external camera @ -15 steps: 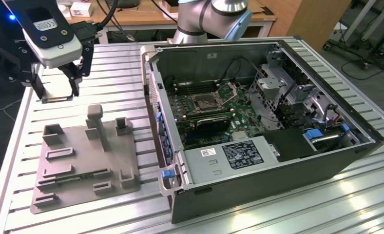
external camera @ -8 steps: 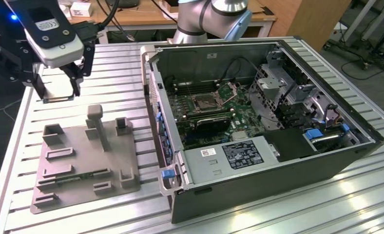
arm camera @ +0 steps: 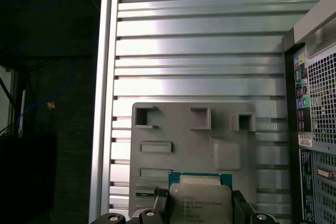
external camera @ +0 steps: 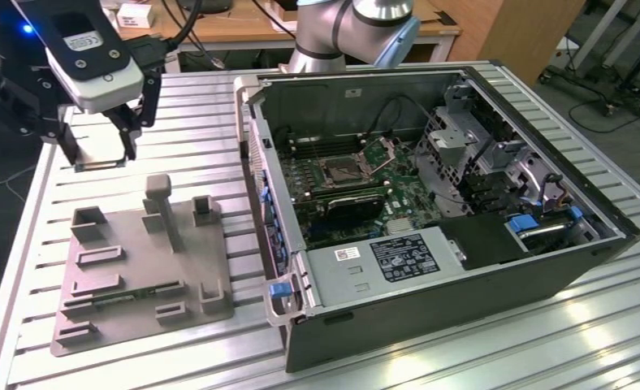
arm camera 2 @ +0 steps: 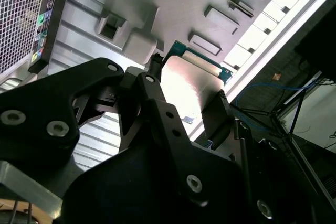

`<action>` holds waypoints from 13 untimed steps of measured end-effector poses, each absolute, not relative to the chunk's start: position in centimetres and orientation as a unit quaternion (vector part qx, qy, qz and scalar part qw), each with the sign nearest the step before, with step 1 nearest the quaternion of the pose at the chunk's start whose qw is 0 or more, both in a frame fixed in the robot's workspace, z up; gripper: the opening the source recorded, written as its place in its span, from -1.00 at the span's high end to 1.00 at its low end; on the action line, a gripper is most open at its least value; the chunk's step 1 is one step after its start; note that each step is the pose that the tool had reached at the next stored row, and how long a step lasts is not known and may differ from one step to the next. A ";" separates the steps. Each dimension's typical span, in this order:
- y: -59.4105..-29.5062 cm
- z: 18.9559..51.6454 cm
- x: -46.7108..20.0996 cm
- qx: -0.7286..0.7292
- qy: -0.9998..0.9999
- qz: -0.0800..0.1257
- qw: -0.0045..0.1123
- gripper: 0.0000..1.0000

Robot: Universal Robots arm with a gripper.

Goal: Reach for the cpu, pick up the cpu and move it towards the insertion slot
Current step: 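Pick up the cpu and move it towards the insertion slot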

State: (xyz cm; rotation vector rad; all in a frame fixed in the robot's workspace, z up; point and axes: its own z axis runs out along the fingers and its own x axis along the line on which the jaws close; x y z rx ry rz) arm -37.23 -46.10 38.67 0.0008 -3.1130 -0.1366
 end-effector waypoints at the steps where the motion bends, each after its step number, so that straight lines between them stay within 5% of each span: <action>1: -46.1 38.7 -37.2 0.000 -0.999 -0.044 0.013 -0.09; 13: -46.1 38.7 -36.8 0.000 -0.999 -0.044 0.013 -0.09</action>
